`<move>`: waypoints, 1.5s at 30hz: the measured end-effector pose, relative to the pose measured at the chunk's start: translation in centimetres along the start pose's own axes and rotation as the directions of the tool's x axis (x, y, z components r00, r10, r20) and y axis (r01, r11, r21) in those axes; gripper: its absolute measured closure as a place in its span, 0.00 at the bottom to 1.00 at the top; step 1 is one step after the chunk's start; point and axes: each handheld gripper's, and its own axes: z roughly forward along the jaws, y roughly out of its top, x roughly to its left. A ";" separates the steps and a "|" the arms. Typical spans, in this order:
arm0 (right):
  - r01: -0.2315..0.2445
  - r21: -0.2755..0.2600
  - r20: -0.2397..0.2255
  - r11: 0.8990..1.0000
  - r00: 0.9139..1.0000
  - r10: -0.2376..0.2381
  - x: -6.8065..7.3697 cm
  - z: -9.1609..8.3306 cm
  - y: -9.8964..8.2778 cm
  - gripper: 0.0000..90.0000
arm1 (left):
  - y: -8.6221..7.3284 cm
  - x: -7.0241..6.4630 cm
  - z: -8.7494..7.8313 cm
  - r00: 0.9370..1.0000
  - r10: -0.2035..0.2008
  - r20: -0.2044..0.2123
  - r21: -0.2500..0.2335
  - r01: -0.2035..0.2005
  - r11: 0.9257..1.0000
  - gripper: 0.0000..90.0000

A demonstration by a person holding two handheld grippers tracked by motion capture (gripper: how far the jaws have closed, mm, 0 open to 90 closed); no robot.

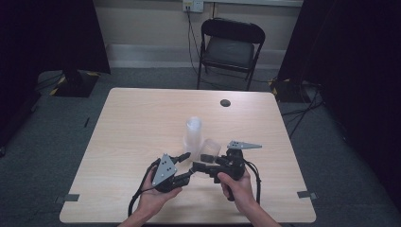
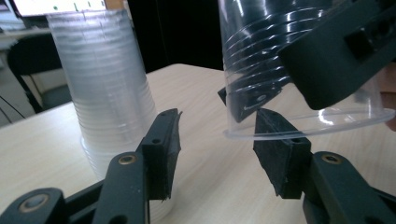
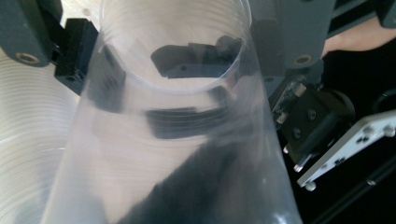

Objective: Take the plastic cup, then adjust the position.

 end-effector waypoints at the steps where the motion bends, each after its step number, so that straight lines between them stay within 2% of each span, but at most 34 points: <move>1: 0.001 -0.002 -0.001 1.000 1.000 -0.001 0.0 0.0 0.0 0.37 | -0.1 -0.2 0.0 1.000 -0.003 -0.006 -0.016 0.003 1.000 0.59; 6: -0.012 0.004 -0.010 1.000 1.000 0.012 0.1 0.3 -0.2 0.37 | -0.1 -0.6 0.1 0.999 0.044 -0.025 -0.032 -0.045 0.998 0.65; 10: -0.019 0.014 -0.020 1.000 1.000 0.020 0.1 0.5 -0.4 0.37 | -0.3 -0.9 0.3 0.998 0.055 -0.028 -0.046 -0.057 0.997 0.70; 12: -0.030 0.016 -0.027 0.999 0.999 0.030 0.1 0.7 -0.4 0.37 | -0.3 -0.8 0.4 0.997 0.070 -0.023 -0.037 -0.071 0.997 0.70; 13: -0.037 0.019 -0.033 0.999 0.999 0.038 0.1 0.7 -0.4 0.37 | -0.3 -0.7 0.5 0.999 0.051 -0.017 -0.036 -0.051 0.998 0.70; 16: -0.050 0.021 -0.025 0.999 0.998 0.050 0.3 0.9 -0.5 0.37 | -0.4 -0.6 0.5 0.998 0.055 -0.018 -0.028 -0.056 0.998 0.68; 19: -0.070 0.020 -0.033 0.997 0.997 0.071 0.1 1.0 -0.5 0.37 | -0.4 -0.8 0.5 0.998 0.056 -0.024 -0.046 -0.057 0.997 0.68; 20: -0.083 0.020 -0.037 0.996 0.996 0.083 0.1 1.0 -0.6 0.37 | -0.3 -1.0 0.5 0.998 0.056 -0.032 -0.054 -0.057 0.997 0.68; 21: -0.112 0.021 -0.057 0.993 0.992 0.113 -0.1 1.0 -0.6 0.37 | -0.3 -1.1 0.4 0.996 0.074 -0.042 -0.058 -0.076 0.995 0.68; 22: -0.119 0.021 -0.063 0.993 0.991 0.120 -0.1 1.1 -0.7 0.37 | -0.2 -1.2 0.3 0.995 0.079 -0.056 -0.059 -0.083 0.995 0.67; 26: -0.149 0.024 -0.087 0.989 0.985 0.150 -0.1 1.2 -0.7 0.37 | 0.0 -1.5 0.2 0.994 0.089 -0.064 -0.080 -0.094 0.992 0.67; 30: -0.175 0.035 -0.101 0.984 0.979 0.178 -0.1 1.4 -0.8 0.37 | -0.1 -1.5 0.3 0.996 0.068 -0.056 -0.081 -0.072 0.994 0.67; 33: -0.207 0.043 -0.112 0.978 0.971 0.210 -0.2 1.4 -0.8 0.37 | 0.0 -1.4 0.2 0.995 0.065 -0.071 -0.091 -0.072 0.993 0.66; 34: -0.216 0.045 -0.123 0.975 0.968 0.220 -0.2 1.4 -0.8 0.37 | 0.0 -1.5 0.2 0.995 0.074 -0.072 -0.104 -0.081 0.991 0.67; 37: -0.228 0.048 -0.128 0.973 0.964 0.232 -0.1 1.6 -0.8 0.37 | 0.1 -1.6 0.1 0.991 0.101 -0.082 -0.115 -0.111 0.987 0.72; 38: -0.241 0.056 -0.136 0.969 0.960 0.246 -0.1 1.7 -0.8 0.35 | 0.0 -1.6 0.0 0.988 0.127 -0.092 -0.115 -0.137 0.984 0.80; 39: -0.237 0.059 -0.136 0.970 0.960 0.243 0.0 1.7 -0.8 0.35 | 0.0 -1.5 0.0 0.987 0.131 -0.087 -0.116 -0.141 0.983 0.83; 41: -0.228 0.068 -0.135 0.971 0.962 0.235 0.0 1.9 -0.8 0.32 | 0.1 -1.5 0.0 0.990 0.117 -0.081 -0.121 -0.127 0.985 0.87; 43: -0.225 0.067 -0.137 0.972 0.963 0.232 0.0 1.9 -0.8 0.31 | 0.1 -1.4 -0.1 0.989 0.122 -0.079 -0.118 -0.131 0.984 0.90; 44: -0.216 0.066 -0.132 0.974 0.966 0.223 0.1 2.0 -0.8 0.30 | 0.1 -1.3 -0.1 0.990 0.118 -0.078 -0.120 -0.127 0.985 0.90; 45: -0.204 0.051 -0.124 0.978 0.970 0.209 0.2 1.9 -0.8 0.27 | 0.1 -1.1 -0.1 0.994 0.081 -0.072 -0.127 -0.089 0.988 0.93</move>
